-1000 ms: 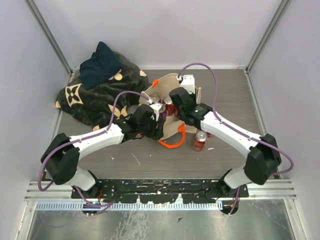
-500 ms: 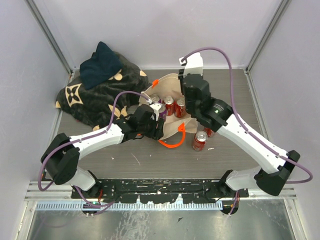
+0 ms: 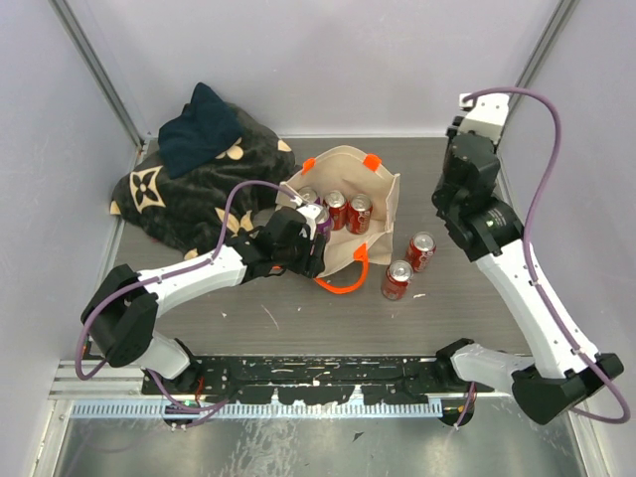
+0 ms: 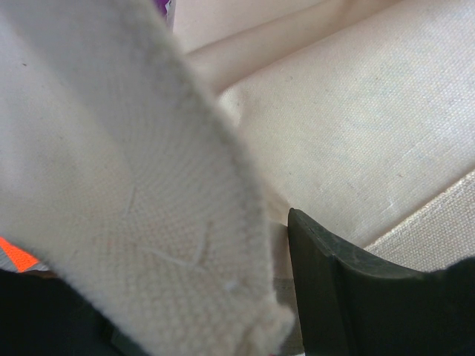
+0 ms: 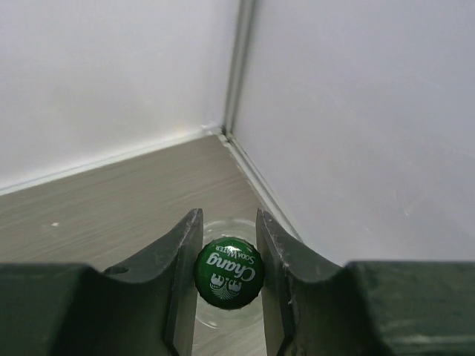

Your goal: Take the beverage out of the canvas bag

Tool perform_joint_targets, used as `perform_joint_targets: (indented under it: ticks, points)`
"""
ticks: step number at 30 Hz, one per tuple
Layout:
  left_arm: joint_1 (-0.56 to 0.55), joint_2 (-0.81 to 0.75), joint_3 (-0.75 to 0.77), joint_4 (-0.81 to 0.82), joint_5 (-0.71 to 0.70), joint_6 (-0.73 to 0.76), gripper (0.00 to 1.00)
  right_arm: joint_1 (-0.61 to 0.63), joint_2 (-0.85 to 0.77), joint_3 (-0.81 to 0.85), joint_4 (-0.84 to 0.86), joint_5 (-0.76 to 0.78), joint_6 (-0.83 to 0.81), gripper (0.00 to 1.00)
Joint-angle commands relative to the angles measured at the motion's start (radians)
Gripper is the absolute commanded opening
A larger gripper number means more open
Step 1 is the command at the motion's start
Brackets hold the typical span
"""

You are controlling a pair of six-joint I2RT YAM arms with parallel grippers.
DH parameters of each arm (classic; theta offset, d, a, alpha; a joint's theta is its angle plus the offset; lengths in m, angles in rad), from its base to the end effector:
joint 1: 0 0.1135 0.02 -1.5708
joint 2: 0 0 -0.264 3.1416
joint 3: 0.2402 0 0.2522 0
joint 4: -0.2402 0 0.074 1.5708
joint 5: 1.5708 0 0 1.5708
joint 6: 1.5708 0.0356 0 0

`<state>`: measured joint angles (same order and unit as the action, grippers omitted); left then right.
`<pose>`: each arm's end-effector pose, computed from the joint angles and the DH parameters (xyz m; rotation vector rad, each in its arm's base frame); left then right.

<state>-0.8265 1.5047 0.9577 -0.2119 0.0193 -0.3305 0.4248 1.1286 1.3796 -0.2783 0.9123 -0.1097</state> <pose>0.2180 -0.2377 0.2253 0.6007 2.3317 -0.5853 0.2168 0.0671 0.4685 0.2851 1.5829 -0.4817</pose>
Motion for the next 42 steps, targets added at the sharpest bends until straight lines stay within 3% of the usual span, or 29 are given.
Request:
perform_joint_targets:
  ticks: [1, 8, 26, 40, 42]
  points:
    - [0.003, -0.001, 0.035, -0.024, -0.052, 0.008, 0.65, -0.136, -0.026, -0.032, 0.075, -0.151, 0.112, 0.01]
    - [0.003, 0.028, 0.064, -0.043, -0.069, 0.005, 0.65, -0.321, 0.072, -0.127, 0.127, -0.367, 0.214, 0.01]
    - [0.003, 0.068, 0.091, -0.056, -0.079, -0.012, 0.65, -0.324, 0.205, -0.379, 0.401, -0.531, 0.225, 0.01]
    - [0.004, 0.064, 0.078, -0.062, -0.097, -0.023, 0.65, -0.324, 0.158, -0.664, 0.719, -0.579, 0.164, 0.01]
    - [0.003, 0.065, 0.075, -0.061, -0.097, -0.027, 0.66, -0.323, 0.147, -0.691, 0.732, -0.570, 0.167, 0.05]
